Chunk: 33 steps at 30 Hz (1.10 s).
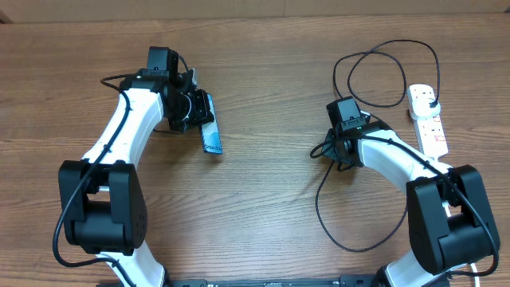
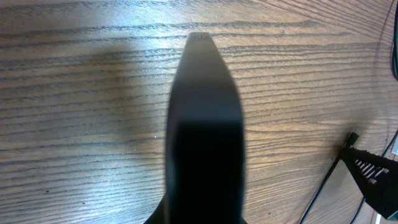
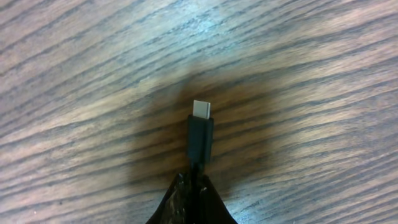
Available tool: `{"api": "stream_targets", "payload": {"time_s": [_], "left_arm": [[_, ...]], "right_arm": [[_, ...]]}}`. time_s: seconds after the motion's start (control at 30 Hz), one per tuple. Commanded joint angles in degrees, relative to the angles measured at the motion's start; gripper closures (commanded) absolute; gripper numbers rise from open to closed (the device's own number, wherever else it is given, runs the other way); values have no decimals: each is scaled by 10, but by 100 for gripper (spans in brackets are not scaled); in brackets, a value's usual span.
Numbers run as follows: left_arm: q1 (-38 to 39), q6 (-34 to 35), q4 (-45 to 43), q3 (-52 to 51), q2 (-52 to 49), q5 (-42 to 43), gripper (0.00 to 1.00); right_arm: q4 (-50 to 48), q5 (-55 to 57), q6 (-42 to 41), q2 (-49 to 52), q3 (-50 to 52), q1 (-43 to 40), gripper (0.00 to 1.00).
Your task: Plug charger to phone and switch on socket
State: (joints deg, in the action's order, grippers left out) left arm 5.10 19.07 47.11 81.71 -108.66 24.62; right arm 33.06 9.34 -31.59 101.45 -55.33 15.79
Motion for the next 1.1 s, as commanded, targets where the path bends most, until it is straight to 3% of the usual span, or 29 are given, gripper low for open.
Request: {"api": "stream_targets", "payload": {"time_s": [0.0,0.13,0.23,0.47,0.6,0.77,1.07], "left_arm": [[-4,-21,0,0,3,23,96],[-13,-28,-7,0,5,96,96],[-28,-31,-23,0,9,171,96],[-56,-52,-46,0,29,312,96],[-61,-49,-60,0,48,360,96],[-60,-20,-94,0,88,368,96],[-44,48,-134,0,164,337,96]], "right_arm": [[17,-19,17,1,-6,-2,96],[57,-24,22,-22,-27,-2,96],[47,-86,88,-58,-28,-2,97],[69,-371,244,-147,-28,-2,96],[73,-522,278,-168,-28,-2,96],[61,-695,324,-169,-28,0,96],[38,-781,323,-169,-28,16,96]]}}
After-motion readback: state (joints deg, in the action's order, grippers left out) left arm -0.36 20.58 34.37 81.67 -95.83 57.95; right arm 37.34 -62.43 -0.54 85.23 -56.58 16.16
